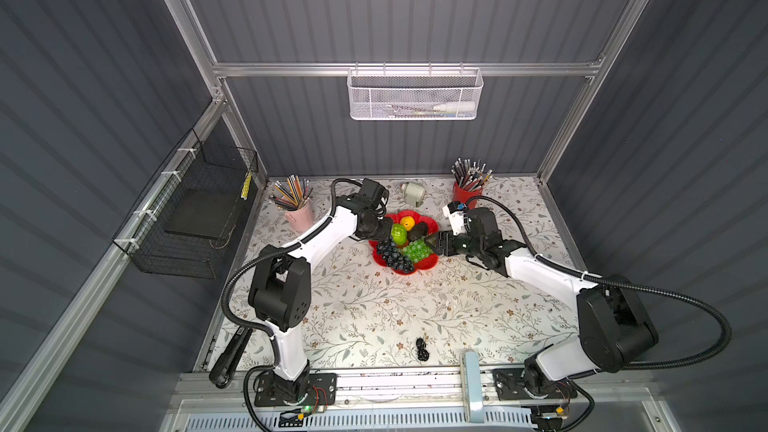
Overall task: Place and organize the fake fruits in the fruit bowl
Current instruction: 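Lower the black grapes into the bowl beside the green fruit with the left gripper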
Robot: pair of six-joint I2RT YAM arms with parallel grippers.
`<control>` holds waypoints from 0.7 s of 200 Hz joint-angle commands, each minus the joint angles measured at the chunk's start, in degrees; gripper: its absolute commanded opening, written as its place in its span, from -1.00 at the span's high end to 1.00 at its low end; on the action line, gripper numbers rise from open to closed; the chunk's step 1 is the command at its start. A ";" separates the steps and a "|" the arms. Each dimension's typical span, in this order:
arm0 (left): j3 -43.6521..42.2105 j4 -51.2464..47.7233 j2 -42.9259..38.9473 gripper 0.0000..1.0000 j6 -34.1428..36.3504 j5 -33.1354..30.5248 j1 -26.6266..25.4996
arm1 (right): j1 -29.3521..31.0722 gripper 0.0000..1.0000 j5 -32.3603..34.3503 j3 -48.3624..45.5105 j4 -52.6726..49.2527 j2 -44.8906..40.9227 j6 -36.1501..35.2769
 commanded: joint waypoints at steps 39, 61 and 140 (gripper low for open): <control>2.89 2.67 3.54 1.00 1.65 1.95 1.00 | 1.96 -0.42 -1.13 2.32 -1.39 1.18 -0.33; 3.28 2.88 3.43 0.75 1.59 2.13 1.26 | 2.09 -0.42 -0.86 2.74 -1.89 1.01 -0.30; 4.06 -3.60 -7.38 -0.85 1.58 -4.04 1.53 | 2.19 -0.48 7.45 4.63 -9.74 -6.72 -4.44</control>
